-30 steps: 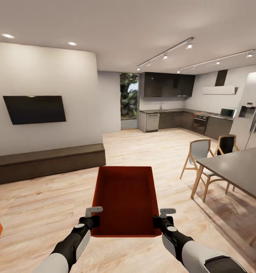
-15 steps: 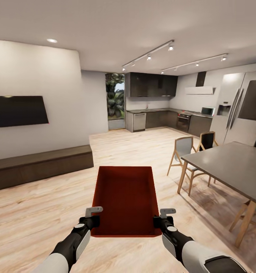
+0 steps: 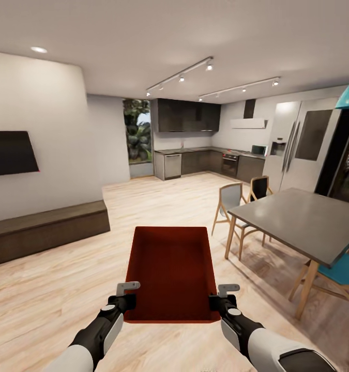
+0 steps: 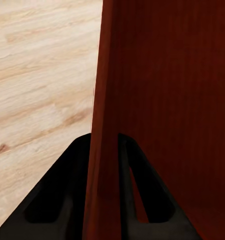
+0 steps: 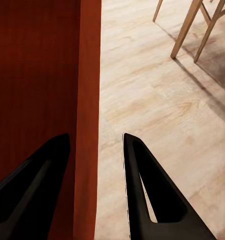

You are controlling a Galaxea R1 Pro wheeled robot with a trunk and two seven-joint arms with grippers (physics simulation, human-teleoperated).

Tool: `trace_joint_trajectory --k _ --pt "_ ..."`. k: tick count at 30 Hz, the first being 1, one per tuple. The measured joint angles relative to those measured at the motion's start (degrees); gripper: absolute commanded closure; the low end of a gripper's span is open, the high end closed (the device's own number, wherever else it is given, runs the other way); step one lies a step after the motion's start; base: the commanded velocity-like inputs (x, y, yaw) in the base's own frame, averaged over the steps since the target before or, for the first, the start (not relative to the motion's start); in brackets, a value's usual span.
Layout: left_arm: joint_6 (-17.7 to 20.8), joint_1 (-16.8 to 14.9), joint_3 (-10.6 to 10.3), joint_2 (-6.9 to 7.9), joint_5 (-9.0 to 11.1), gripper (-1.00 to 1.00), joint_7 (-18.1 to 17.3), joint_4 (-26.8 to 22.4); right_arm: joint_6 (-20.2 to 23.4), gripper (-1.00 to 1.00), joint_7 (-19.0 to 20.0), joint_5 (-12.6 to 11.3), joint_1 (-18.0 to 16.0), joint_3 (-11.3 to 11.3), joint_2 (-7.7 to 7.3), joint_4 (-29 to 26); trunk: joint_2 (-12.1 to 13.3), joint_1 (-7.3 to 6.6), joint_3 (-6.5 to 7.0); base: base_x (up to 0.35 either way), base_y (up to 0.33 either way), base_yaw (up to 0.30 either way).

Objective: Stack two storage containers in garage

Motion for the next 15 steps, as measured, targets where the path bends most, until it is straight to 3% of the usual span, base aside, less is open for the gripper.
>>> trace_joint_trajectory --k 15 --pt "0.0 0.01 -0.07 0.0 0.11 1.0 0.06 -0.06 0.02 1.0 0.0 0.13 -0.01 -0.1 0.0 -0.04 0.0 0.0 0.0 0.0 0.0 -0.243"
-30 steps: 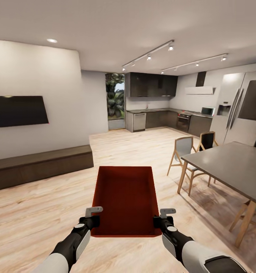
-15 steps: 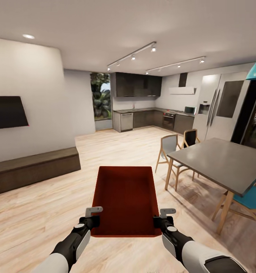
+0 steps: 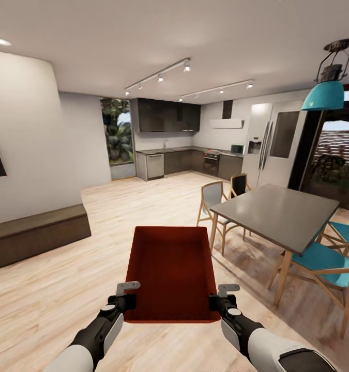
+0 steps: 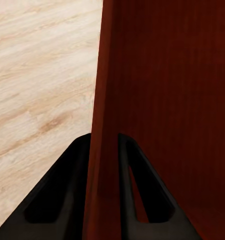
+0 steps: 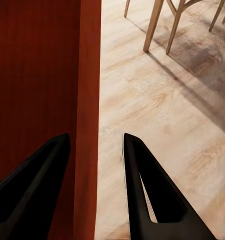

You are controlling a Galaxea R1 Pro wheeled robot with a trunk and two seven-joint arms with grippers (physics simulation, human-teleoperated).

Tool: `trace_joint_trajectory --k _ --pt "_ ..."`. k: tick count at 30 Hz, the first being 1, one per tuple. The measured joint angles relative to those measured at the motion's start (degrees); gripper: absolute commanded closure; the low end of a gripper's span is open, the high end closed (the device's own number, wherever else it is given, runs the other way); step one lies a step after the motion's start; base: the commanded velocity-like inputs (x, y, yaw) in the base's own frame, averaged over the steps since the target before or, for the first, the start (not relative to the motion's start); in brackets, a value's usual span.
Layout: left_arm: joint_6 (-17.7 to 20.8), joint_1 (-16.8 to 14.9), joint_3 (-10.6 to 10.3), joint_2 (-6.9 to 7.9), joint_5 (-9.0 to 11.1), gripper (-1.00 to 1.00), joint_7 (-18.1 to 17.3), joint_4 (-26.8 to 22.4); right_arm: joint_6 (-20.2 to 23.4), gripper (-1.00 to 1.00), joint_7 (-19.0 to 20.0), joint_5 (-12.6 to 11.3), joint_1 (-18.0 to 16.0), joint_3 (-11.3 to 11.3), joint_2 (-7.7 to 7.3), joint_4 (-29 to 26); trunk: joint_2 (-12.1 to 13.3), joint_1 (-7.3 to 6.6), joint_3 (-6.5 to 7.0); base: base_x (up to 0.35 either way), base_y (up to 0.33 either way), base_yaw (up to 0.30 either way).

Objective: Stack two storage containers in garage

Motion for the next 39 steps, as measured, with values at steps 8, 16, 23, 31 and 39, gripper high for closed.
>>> trace_joint_trajectory --k 8,16,23,31,39 --pt "0.0 0.01 -0.01 0.0 0.04 1.0 0.02 -0.04 0.0 1.0 0.01 0.04 -0.01 -0.03 0.0 -0.01 0.0 0.0 0.0 0.0 0.0 -0.243" --pt "0.0 0.0 0.0 0.0 0.03 1.0 0.01 -0.04 -0.05 1.0 0.07 -0.07 -0.01 0.03 -0.01 0.01 0.0 0.0 0.0 0.0 0.0 -0.243" --pt "0.0 0.0 0.0 0.0 0.02 1.0 0.01 -0.03 -0.04 1.0 0.06 -0.06 0.0 0.02 -0.01 0.01 0.0 0.0 0.0 0.0 0.0 -0.243" --pt "0.0 0.0 0.0 0.0 0.0 1.0 0.0 0.01 -0.03 1.0 0.04 -0.07 0.0 0.04 -0.01 0.03 0.0 0.0 0.0 0.0 0.0 -0.243" --pt "0.0 0.0 0.01 -0.01 0.03 1.0 0.01 0.03 0.03 1.0 0.06 -0.07 0.0 0.04 -0.02 0.01 0.0 0.0 0.0 0.0 0.0 -0.243"
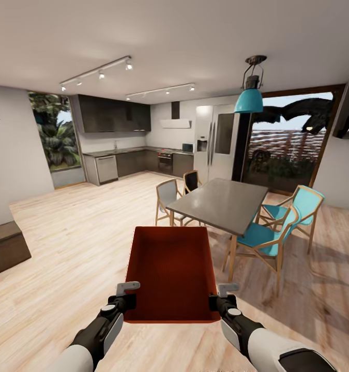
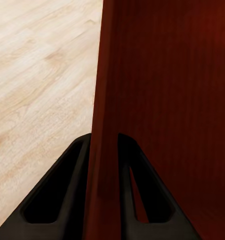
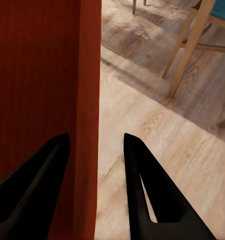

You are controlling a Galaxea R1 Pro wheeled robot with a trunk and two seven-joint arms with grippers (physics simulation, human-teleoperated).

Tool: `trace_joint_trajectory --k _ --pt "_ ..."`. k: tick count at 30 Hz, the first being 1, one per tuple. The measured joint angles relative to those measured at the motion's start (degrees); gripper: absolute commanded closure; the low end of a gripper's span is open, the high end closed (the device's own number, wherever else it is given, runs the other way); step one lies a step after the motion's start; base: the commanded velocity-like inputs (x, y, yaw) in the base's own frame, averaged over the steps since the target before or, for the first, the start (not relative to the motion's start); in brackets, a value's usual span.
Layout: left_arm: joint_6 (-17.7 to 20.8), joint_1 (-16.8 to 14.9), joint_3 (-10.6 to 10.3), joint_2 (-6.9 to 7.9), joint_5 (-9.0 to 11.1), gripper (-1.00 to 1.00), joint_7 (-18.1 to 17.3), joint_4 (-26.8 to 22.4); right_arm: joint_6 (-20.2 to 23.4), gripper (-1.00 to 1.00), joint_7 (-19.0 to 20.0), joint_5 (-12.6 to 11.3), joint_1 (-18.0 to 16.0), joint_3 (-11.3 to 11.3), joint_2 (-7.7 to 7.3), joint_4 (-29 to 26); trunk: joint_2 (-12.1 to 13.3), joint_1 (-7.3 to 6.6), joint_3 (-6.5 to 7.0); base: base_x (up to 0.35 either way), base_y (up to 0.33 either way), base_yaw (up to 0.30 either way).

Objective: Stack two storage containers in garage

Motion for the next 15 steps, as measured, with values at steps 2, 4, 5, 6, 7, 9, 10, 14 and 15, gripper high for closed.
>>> trace_joint_trajectory --k 2,4,5,6,7,9,10,14,15 --pt "0.0 0.0 0.0 0.0 -0.01 1.0 0.0 -0.01 -0.02 1.0 0.0 -0.02 0.0 0.01 0.0 0.01 0.0 0.0 0.0 0.0 0.0 -0.243" --pt "0.0 0.0 -0.01 0.0 -0.01 1.0 0.0 -0.01 -0.03 1.0 -0.02 -0.01 0.0 0.0 0.01 0.01 0.0 0.0 0.0 0.0 0.0 -0.243" --pt "0.0 0.0 -0.01 0.0 -0.02 1.0 0.0 -0.03 -0.05 1.0 -0.03 0.01 0.0 -0.01 0.01 0.01 0.0 0.0 0.0 0.0 0.0 -0.243" --pt "0.0 0.0 -0.01 0.0 -0.01 1.0 0.0 -0.03 -0.04 1.0 -0.05 0.04 0.0 -0.03 0.02 0.0 0.0 0.0 0.0 0.0 0.0 -0.243" --pt "0.0 0.0 -0.01 0.0 -0.01 1.0 0.0 -0.04 -0.04 1.0 -0.04 0.04 0.0 -0.03 0.01 0.0 0.0 0.0 0.0 0.0 0.0 -0.243" --pt "0.0 0.0 -0.01 0.01 -0.01 1.0 0.01 -0.05 -0.04 1.0 -0.05 0.05 0.0 -0.05 0.02 -0.01 0.0 0.0 0.0 0.0 0.0 -0.244" --pt "0.0 0.0 -0.01 0.01 0.0 1.0 0.01 -0.05 -0.02 1.0 -0.06 0.07 0.0 -0.06 0.03 -0.02 0.0 0.0 0.0 0.0 0.0 -0.244" --pt "0.0 0.01 0.02 0.01 -0.02 1.0 0.0 -0.07 -0.04 1.0 -0.09 0.05 0.0 -0.05 0.05 -0.02 0.0 0.0 0.0 0.0 0.0 -0.243" --pt "0.0 0.01 0.02 0.01 -0.01 1.0 0.01 -0.07 -0.05 1.0 -0.09 0.04 -0.01 -0.06 0.05 -0.01 0.0 0.0 0.0 0.0 0.0 -0.243"
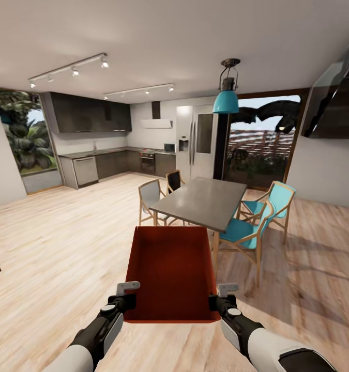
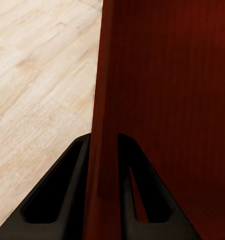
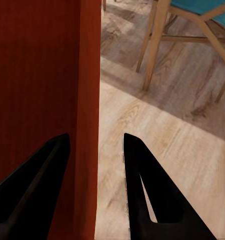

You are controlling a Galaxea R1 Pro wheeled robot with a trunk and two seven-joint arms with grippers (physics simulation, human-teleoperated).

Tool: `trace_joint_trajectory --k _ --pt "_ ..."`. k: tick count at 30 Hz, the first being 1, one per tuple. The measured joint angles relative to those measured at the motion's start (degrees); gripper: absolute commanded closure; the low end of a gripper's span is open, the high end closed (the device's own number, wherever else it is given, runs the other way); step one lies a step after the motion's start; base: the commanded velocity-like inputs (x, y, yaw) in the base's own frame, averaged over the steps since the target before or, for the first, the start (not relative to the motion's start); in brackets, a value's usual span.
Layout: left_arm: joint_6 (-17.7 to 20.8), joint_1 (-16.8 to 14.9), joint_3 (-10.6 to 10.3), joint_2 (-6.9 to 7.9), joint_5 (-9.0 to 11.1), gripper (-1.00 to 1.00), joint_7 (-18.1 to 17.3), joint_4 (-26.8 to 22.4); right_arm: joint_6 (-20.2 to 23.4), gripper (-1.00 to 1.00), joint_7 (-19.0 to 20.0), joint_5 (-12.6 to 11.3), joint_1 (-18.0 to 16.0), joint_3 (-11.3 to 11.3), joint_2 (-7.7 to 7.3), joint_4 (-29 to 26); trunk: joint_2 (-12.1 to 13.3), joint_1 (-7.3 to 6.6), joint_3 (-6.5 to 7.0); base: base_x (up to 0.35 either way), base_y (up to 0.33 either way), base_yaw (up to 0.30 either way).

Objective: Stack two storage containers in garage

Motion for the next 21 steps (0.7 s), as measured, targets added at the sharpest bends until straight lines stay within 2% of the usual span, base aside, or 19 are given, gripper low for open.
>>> trace_joint_trajectory --k 21 --pt "0.0 0.0 0.0 0.0 0.0 1.0 0.0 0.04 -0.02 1.0 0.02 -0.1 0.0 0.08 -0.01 0.04 0.0 0.0 0.0 0.0 0.0 -0.243"
